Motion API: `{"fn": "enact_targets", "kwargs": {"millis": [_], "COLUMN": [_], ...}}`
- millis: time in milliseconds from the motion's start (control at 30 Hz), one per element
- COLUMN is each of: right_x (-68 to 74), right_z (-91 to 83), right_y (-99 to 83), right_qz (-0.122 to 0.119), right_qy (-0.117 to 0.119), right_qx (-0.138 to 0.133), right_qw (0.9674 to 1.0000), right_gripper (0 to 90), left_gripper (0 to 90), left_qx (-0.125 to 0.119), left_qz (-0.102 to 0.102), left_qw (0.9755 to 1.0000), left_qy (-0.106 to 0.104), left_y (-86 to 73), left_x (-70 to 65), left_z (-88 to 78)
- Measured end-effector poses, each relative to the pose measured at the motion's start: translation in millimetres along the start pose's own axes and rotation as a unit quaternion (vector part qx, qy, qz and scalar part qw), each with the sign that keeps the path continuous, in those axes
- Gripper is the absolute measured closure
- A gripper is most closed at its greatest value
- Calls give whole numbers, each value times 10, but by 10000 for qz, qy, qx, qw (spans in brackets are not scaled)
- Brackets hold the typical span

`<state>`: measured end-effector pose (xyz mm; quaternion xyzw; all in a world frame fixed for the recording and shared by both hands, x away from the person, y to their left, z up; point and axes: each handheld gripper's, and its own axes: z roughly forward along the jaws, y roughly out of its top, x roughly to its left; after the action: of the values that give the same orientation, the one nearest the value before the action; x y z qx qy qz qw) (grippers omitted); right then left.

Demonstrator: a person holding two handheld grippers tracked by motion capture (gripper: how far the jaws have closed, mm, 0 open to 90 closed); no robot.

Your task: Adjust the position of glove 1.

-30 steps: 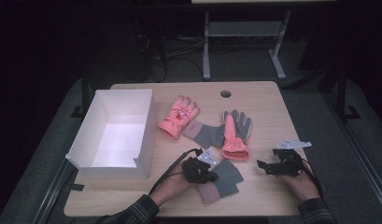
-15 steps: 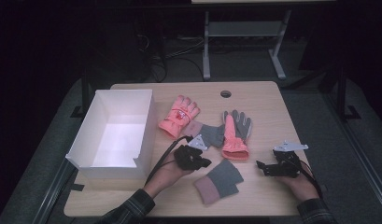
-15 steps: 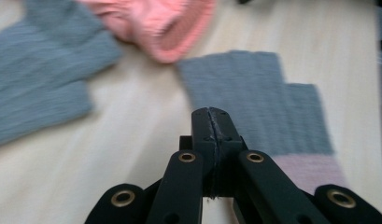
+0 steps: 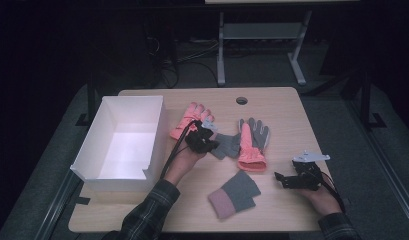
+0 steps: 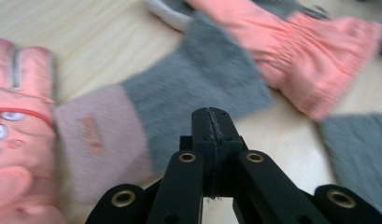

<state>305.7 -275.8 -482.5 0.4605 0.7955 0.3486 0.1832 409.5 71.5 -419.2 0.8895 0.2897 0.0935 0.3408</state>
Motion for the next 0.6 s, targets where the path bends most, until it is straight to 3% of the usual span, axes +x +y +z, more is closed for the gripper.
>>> {"fn": "enact_targets", "kwargs": {"millis": [167, 267, 400, 600], "right_x": [-1, -1, -1, -2], "right_z": [0, 0, 0, 1], "right_y": [0, 0, 0, 0], "right_qz": [3, 2, 2, 1], "right_qy": [3, 3, 5, 5], "right_qx": [-2, -3, -3, -4], "right_qw": [10000, 10000, 10000, 10000], "right_gripper": [128, 128, 128, 129], "left_gripper": [898, 898, 898, 898], "left_qx": [46, 161, 405, 541], "left_qz": [-233, -362, -354, -363], "left_qw": [9989, 9978, 9957, 9955], "left_qy": [401, 530, 756, 684], "left_y": [50, 30, -15, -73], "left_x": [181, 246, 298, 259], "left_z": [115, 188, 275, 263]}}
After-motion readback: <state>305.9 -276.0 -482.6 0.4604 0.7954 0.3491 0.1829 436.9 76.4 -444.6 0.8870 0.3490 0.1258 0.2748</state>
